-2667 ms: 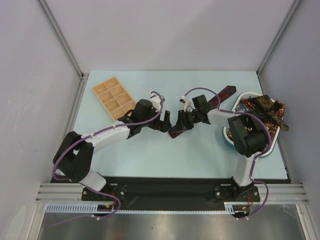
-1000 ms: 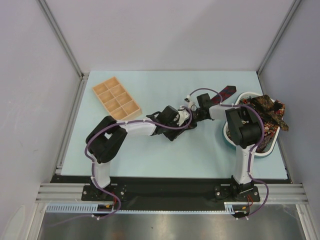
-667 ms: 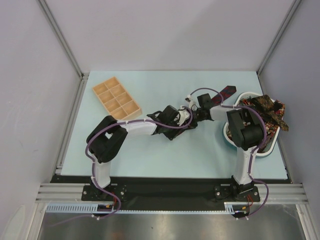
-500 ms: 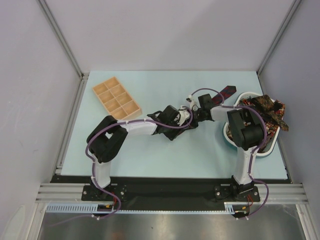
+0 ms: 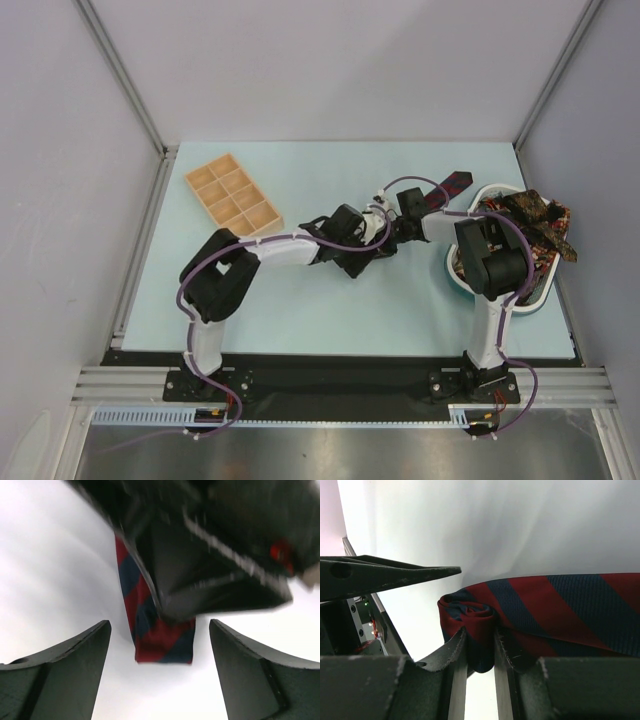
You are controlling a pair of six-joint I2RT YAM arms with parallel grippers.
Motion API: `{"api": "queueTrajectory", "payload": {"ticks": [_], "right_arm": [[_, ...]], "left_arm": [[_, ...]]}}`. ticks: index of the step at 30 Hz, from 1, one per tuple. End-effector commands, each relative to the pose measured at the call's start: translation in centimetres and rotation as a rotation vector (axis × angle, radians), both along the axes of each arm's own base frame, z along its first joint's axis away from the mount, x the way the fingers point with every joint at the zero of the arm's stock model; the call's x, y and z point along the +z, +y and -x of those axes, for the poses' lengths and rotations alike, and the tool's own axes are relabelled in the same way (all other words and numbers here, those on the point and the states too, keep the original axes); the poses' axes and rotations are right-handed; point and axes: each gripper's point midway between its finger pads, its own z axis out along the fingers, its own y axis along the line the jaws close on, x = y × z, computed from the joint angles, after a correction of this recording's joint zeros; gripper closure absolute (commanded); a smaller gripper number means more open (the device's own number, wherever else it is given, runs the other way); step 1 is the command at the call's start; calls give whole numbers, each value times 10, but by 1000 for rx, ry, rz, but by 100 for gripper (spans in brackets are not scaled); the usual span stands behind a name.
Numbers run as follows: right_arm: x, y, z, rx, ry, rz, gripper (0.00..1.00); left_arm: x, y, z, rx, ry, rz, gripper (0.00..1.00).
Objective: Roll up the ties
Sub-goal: Roll the tie
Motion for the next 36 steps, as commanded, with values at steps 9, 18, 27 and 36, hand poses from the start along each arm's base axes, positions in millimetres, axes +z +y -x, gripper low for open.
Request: {"api": "queueTrajectory", "payload": {"ticks": [9,18,27,36], "right_arm": [[-15,-14,-9,-40,-29,80,74],[-13,-18,-12,-66,-38,83,62],[1,-32,-22,-145,-77,56,55],[29,-46,-30,-229,-189,33,53]], "left_arm": [[-8,-15,-15,10,-11,9,28],[-15,-9,-17,20,-13,-29,53],[-18,-1,-9,24,-4,-43,57],[-20,1,-8,23,5,-54,59]]}}
